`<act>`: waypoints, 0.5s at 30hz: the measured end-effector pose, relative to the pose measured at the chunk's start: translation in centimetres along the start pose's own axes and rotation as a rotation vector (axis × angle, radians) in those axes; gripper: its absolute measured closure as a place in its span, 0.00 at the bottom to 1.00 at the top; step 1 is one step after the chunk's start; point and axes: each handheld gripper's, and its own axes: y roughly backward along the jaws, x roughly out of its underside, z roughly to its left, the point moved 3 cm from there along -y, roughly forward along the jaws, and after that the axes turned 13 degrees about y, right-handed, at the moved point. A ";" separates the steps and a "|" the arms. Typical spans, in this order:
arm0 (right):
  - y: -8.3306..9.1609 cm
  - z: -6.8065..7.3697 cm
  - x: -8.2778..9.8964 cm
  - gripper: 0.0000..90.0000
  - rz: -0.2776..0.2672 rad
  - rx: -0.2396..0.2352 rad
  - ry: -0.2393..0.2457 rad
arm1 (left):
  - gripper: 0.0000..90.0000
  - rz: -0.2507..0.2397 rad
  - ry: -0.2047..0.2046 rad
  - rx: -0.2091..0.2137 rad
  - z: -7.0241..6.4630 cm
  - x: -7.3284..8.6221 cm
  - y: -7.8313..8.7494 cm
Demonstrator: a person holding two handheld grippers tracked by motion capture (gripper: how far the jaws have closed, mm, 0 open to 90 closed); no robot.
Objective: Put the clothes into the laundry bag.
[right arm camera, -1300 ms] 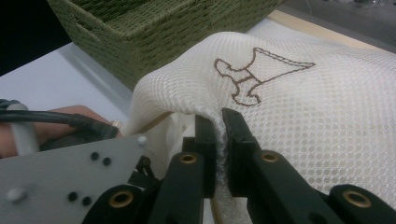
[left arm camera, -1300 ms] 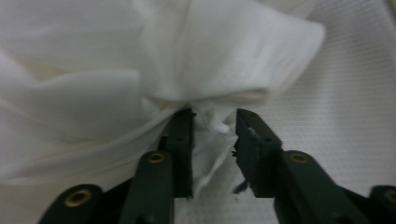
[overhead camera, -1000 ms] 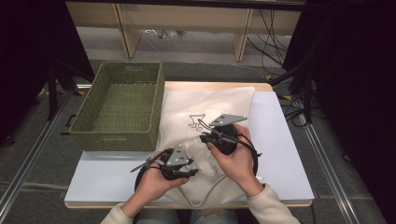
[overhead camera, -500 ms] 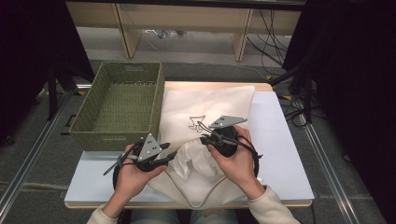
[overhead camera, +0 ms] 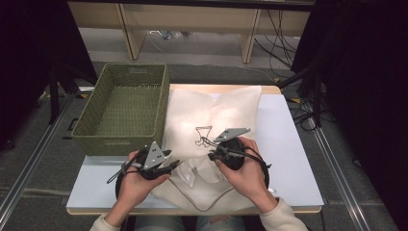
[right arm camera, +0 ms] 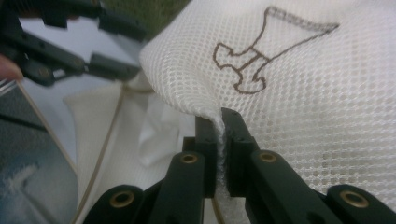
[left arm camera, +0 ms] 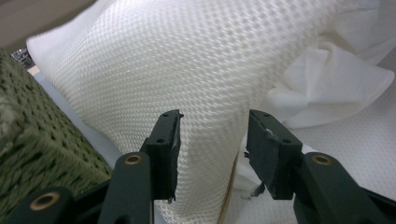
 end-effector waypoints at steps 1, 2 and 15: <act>-0.1 0.1 0.3 0.97 0.018 -0.005 0.000 | 0.60 0.010 -0.005 0.001 0.1 0.2 0.1; -0.2 0.1 0.6 0.96 0.034 -0.013 -0.004 | 0.60 0.010 -0.005 -0.004 0.2 0.3 0.2; 0.0 0.6 1.2 0.97 0.006 -0.040 -0.039 | 0.60 0.019 -0.003 0.129 -2.1 1.4 1.8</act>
